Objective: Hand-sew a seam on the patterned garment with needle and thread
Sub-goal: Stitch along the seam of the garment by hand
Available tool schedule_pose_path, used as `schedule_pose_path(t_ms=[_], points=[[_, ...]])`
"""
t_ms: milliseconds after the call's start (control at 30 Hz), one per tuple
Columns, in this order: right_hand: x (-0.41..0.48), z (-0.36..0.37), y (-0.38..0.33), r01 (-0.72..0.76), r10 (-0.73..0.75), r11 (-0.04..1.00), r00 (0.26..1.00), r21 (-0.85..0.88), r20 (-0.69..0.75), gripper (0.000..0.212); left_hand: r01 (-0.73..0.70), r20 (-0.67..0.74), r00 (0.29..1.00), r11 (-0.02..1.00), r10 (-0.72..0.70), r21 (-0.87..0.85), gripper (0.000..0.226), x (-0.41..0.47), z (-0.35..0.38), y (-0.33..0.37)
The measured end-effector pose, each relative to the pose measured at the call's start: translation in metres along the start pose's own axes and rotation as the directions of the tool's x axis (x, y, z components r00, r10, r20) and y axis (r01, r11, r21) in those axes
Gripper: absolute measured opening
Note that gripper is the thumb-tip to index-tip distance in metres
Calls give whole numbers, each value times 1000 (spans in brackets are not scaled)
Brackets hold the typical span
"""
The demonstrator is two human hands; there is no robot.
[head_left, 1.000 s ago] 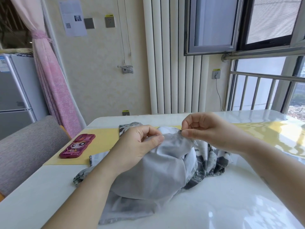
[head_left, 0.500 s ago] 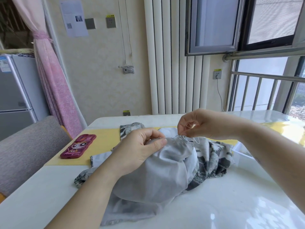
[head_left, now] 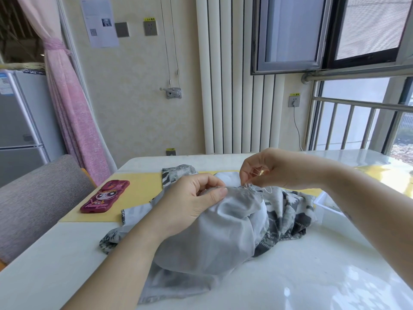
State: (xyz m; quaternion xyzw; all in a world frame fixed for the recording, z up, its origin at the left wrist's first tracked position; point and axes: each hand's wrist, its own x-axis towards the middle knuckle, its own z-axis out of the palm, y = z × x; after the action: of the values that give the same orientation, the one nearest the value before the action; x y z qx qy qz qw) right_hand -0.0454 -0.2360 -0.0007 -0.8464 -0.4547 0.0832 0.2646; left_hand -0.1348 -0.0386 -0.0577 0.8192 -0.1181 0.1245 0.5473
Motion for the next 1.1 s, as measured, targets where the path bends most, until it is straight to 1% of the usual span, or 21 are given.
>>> schedule_pose_path(t_ms=[133, 233, 367, 533, 600, 667, 733, 833, 933, 1067, 1100], points=[[1, -1, 2, -5, 5, 1000, 1000, -14, 21, 24, -3, 4, 1000, 1000, 3, -5, 21, 0, 0, 0], [1, -1, 3, -4, 4, 1000, 999, 10, 31, 24, -11, 10, 1000, 1000, 11, -14, 12, 0, -1, 0], [0, -1, 4, -15, 9, 997, 996, 82, 84, 21, -1, 19, 1000, 1000, 1, -20, 18, 0, 0, -1], [5, 0, 3, -5, -16, 990, 989, 144, 148, 30, 13, 48, 999, 999, -11, -42, 18, 1, 3, 0], [8, 2, 0, 5, -31, 989, 984, 150, 174, 30, 20, 62, 998, 999, -17, -47, 14, 2, 6, 0], [10, 4, -4, 10, -27, 992, 990, 123, 135, 23, 23, 51, 998, 998, -19, -63, 12, 3, 8, -2], [12, 6, -6, 5, -7, 998, 1000, 68, 23, 16, 23, 12, 1000, 996, -22, -91, 14, 3, 8, -4], [14, 10, -11, 9, -5, 999, 993, 41, -115, 18, 29, -38, 999, 988, -35, -150, 14, 3, 7, -5], [11, 13, -18, 22, -10, 997, 987, 73, -162, 20, 25, -93, 995, 988, -39, -150, 14, 5, 10, -7], [8, 12, -20, 65, -36, 987, 982, 147, -187, 11, 16, -134, 990, 986, -38, -166, 10, 6, 12, -7], [8, 12, -19, 67, -32, 978, 984, 196, -178, 10, 11, -142, 989, 986, -35, -164, 10, 6, 13, -7]])
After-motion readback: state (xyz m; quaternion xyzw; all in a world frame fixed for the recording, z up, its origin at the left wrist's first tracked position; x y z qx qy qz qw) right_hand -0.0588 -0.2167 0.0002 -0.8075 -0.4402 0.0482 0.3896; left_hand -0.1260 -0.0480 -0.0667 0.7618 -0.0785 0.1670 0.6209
